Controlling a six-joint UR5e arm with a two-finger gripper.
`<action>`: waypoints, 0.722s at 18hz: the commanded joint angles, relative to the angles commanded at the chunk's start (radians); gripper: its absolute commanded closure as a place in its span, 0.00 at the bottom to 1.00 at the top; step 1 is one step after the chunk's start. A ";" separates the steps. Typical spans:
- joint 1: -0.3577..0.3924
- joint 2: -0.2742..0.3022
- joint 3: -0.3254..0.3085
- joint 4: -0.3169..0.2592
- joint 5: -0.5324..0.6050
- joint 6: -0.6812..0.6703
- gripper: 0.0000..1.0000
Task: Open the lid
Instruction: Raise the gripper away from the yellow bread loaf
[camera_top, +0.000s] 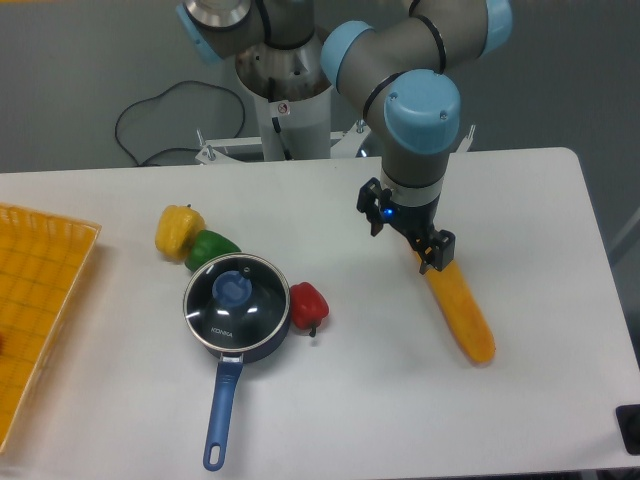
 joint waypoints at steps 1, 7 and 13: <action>0.000 0.000 0.000 0.002 0.002 -0.002 0.00; -0.002 -0.002 0.002 -0.003 0.000 -0.011 0.00; -0.020 -0.005 -0.006 0.009 0.000 -0.023 0.00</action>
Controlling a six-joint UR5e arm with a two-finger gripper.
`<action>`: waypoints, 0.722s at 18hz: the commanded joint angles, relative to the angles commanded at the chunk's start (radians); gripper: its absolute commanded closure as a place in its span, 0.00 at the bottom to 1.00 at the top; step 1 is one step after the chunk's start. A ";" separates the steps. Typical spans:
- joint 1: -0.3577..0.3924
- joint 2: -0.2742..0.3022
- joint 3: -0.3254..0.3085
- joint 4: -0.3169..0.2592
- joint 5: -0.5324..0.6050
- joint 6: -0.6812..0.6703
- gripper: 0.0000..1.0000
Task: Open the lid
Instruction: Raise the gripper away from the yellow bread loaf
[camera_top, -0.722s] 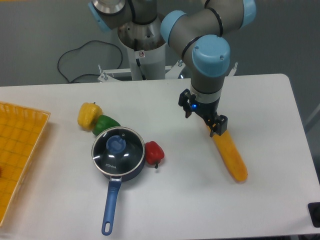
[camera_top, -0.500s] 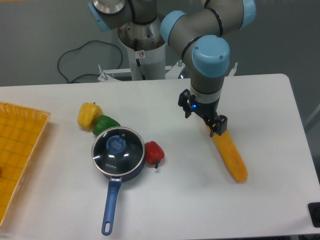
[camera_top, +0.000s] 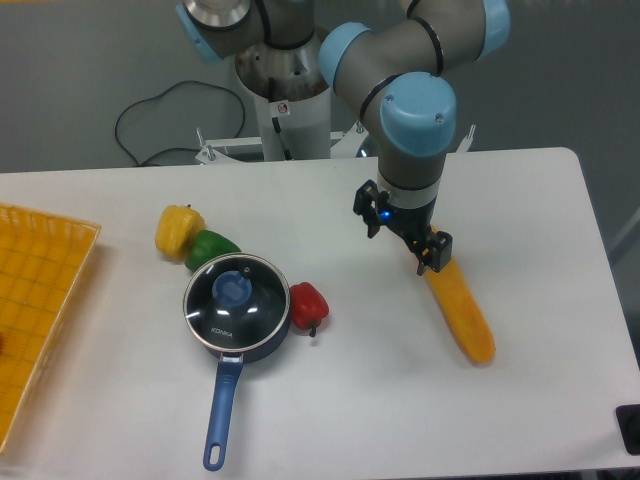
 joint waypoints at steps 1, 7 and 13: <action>0.000 0.000 0.000 -0.002 0.001 -0.002 0.00; 0.005 0.003 -0.034 -0.002 -0.002 -0.002 0.00; -0.002 -0.005 -0.035 0.021 -0.015 -0.107 0.00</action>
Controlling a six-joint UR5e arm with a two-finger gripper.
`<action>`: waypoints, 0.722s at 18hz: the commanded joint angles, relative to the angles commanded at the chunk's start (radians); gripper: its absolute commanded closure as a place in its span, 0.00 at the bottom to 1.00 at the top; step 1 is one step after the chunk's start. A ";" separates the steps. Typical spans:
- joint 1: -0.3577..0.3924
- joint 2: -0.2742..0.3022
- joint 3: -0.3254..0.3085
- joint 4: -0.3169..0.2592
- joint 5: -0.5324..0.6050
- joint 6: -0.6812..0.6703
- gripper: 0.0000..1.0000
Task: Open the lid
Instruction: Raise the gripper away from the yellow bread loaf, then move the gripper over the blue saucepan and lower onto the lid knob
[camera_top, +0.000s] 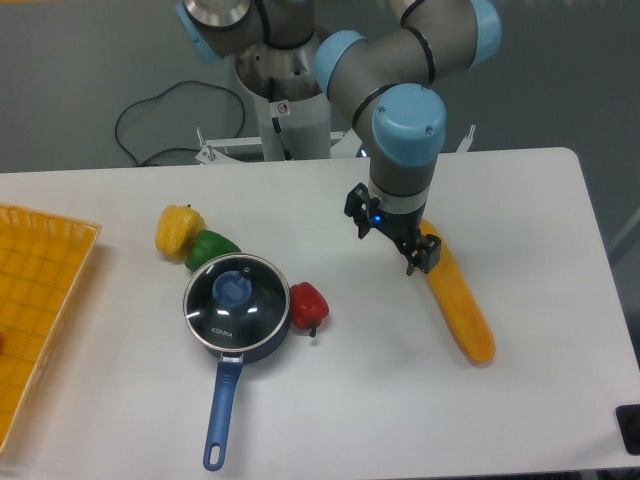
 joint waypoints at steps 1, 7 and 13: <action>0.000 -0.002 -0.002 0.015 -0.003 -0.002 0.00; -0.021 0.005 0.009 0.020 -0.015 -0.135 0.00; -0.038 -0.003 0.009 0.020 -0.009 -0.166 0.00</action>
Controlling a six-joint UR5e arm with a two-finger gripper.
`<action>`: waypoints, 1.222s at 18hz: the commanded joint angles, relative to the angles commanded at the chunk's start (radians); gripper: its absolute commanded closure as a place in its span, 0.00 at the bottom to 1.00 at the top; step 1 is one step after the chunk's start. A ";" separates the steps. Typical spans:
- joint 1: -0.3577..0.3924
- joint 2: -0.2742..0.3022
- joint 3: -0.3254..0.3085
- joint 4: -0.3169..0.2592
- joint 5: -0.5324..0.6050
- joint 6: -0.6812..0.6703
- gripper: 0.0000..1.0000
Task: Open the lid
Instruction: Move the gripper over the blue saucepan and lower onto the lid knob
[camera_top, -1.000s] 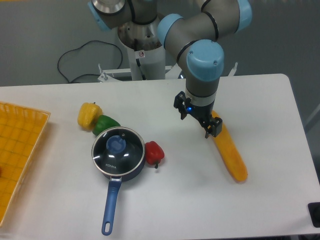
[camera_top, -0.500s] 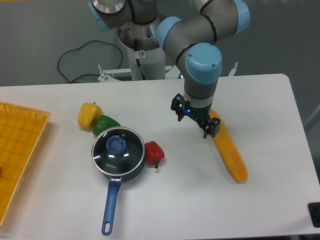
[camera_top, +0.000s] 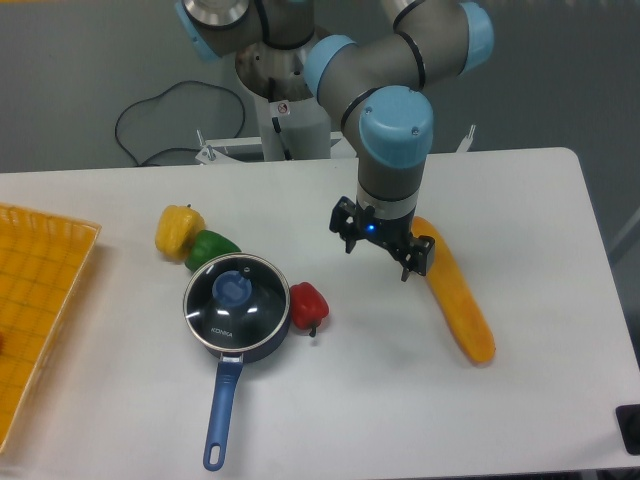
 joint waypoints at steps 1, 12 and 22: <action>-0.012 -0.002 0.002 0.000 0.002 0.000 0.00; -0.066 -0.025 0.023 -0.002 -0.006 -0.029 0.00; -0.173 -0.044 0.046 -0.003 0.006 -0.169 0.00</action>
